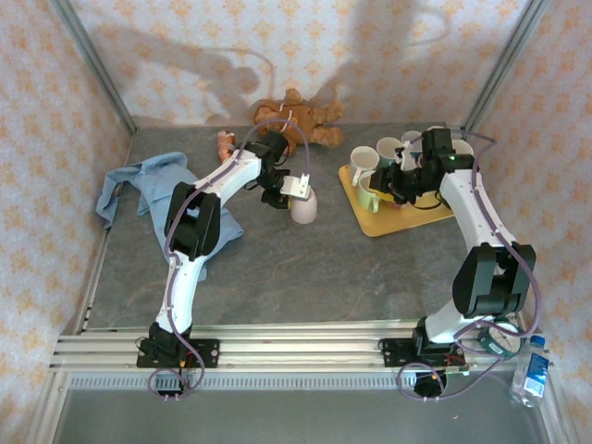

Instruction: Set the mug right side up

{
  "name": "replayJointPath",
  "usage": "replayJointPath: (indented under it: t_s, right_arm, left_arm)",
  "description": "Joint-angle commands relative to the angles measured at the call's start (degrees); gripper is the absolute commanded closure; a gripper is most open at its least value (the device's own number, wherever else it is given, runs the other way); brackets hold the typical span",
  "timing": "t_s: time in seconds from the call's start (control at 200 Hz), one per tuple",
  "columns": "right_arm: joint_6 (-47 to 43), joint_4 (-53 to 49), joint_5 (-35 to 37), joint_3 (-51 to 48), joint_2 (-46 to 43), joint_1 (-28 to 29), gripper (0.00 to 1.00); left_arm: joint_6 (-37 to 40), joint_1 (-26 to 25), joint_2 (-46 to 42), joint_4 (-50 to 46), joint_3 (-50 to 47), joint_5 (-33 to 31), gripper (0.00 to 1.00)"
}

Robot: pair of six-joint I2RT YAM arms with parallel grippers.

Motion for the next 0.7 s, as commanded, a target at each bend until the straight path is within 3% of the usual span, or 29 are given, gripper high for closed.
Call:
replayJointPath:
  t_s: [0.0,0.195,0.31,0.575,0.696]
  right_arm:
    - [-1.25,-0.84,0.55,0.85,0.07,0.18,0.58]
    - [-1.37,-0.85,0.47,0.49,0.04,0.18,0.58]
    - [-1.46,-0.87,0.46,0.41,0.01,0.17,0.58]
    - [-1.49,-0.67,0.55,-0.12,-0.4,0.23,0.58]
    - [-1.32,-0.15,0.54,-0.88,-1.03,0.17,0.58]
  left_arm:
    - [-0.4,-0.5,-0.99,-2.61,1.99,-1.08,0.66]
    - [-2.21,-0.83,-0.79,-2.02,2.47,-1.51,0.66]
    - [-4.42,-0.9,0.08,-2.45,3.77,-1.8,0.73]
    - [-9.21,-0.85,-1.34,-1.48,3.14,-1.85,0.99]
    - [-11.66,-0.66,-4.94,3.22,-2.11,-0.04,1.0]
